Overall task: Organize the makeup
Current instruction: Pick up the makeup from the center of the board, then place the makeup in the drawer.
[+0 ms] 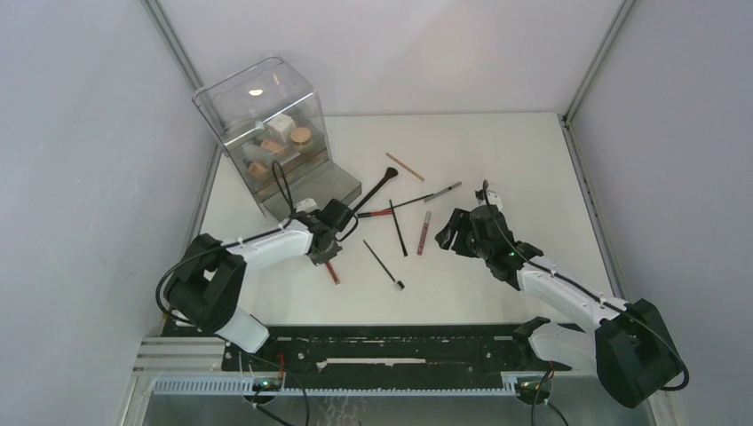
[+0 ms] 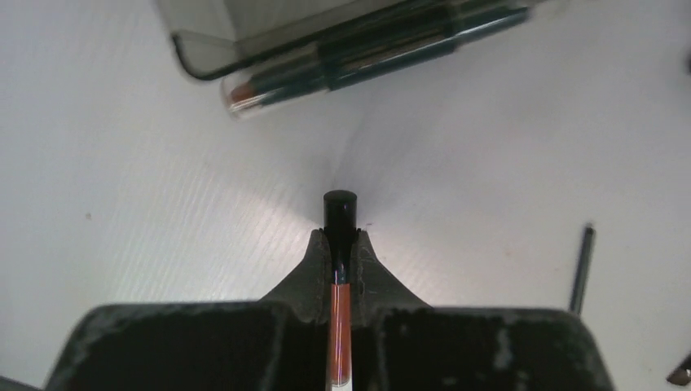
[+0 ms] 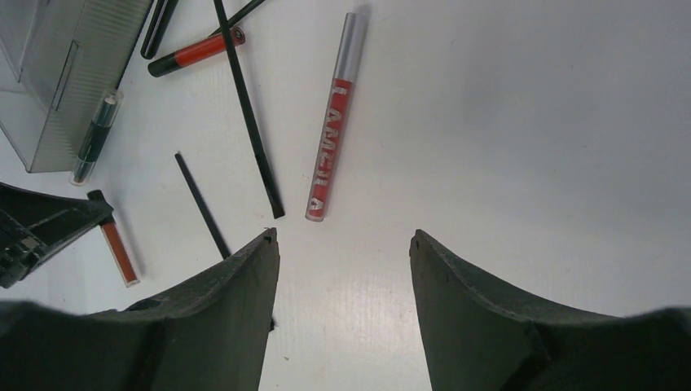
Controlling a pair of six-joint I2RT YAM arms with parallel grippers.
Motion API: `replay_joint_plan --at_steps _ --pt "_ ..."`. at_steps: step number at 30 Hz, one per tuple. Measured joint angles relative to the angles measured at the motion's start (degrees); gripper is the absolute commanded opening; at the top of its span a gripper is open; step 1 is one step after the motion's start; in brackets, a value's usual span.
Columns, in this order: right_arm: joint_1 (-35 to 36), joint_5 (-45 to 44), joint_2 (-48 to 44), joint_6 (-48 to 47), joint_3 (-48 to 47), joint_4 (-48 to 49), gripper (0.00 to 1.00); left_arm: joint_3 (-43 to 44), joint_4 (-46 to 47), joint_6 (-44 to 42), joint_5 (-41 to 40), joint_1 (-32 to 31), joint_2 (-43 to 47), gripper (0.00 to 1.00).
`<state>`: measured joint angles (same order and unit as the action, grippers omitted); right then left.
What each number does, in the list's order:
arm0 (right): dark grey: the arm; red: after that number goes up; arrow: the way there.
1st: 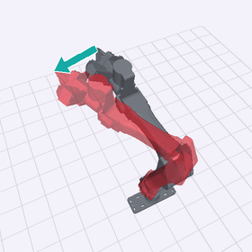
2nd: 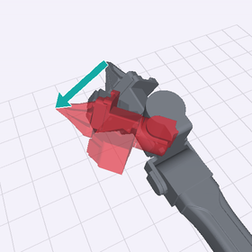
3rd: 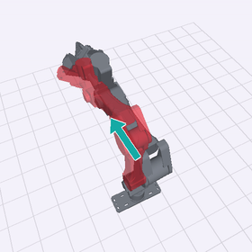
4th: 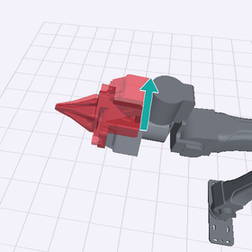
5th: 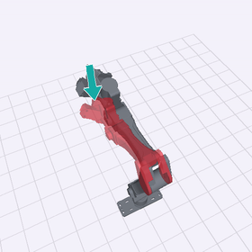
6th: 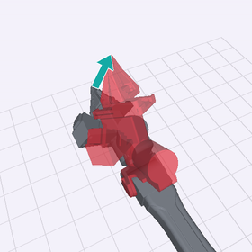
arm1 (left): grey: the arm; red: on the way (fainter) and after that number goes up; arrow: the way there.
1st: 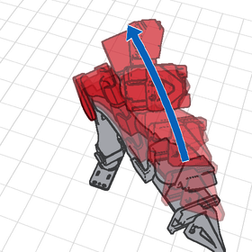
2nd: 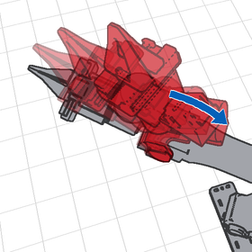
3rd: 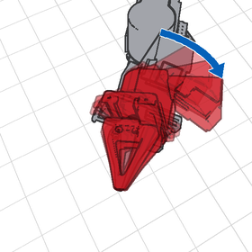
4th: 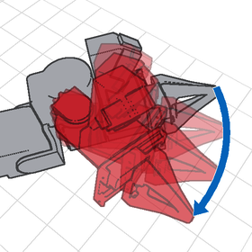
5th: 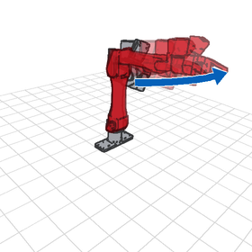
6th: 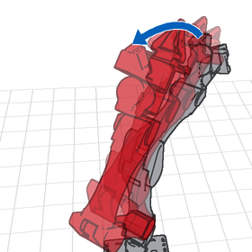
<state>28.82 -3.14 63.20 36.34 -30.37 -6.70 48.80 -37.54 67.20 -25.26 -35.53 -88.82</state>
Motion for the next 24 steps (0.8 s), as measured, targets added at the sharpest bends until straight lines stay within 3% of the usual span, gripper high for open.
replay_joint_plan --at_steps 7,12,18,20,21,23,24 --pt "-0.3 0.0 -0.7 0.0 0.0 -0.4 0.67 5.9 4.3 -25.7 -1.8 0.0 3.5 0.00" --pt "-0.6 0.0 -0.7 0.0 0.0 -0.4 0.67 15.8 4.8 -42.0 -2.3 0.0 3.8 0.03" --pt "-0.6 0.0 -0.9 -0.1 0.0 -0.5 0.67 27.5 6.6 -56.3 -7.7 2.1 -3.1 0.04" --pt "-0.7 -0.1 -1.5 -0.1 0.2 -0.8 0.67 30.0 7.5 -59.2 -9.0 3.8 -6.7 0.18" --pt "-0.7 -0.2 -2.1 -0.1 0.6 -0.9 0.67 30.8 8.2 -60.7 -9.6 4.9 -8.6 0.39" --pt "-0.7 -0.6 -3.9 0.0 1.5 -1.3 0.67 31.7 9.0 -63.3 -11.0 7.5 -12.1 0.60" --pt "-0.7 -0.7 -4.5 -0.1 1.8 -1.5 0.67 32.0 8.9 -63.5 -11.6 7.7 -13.0 0.65"
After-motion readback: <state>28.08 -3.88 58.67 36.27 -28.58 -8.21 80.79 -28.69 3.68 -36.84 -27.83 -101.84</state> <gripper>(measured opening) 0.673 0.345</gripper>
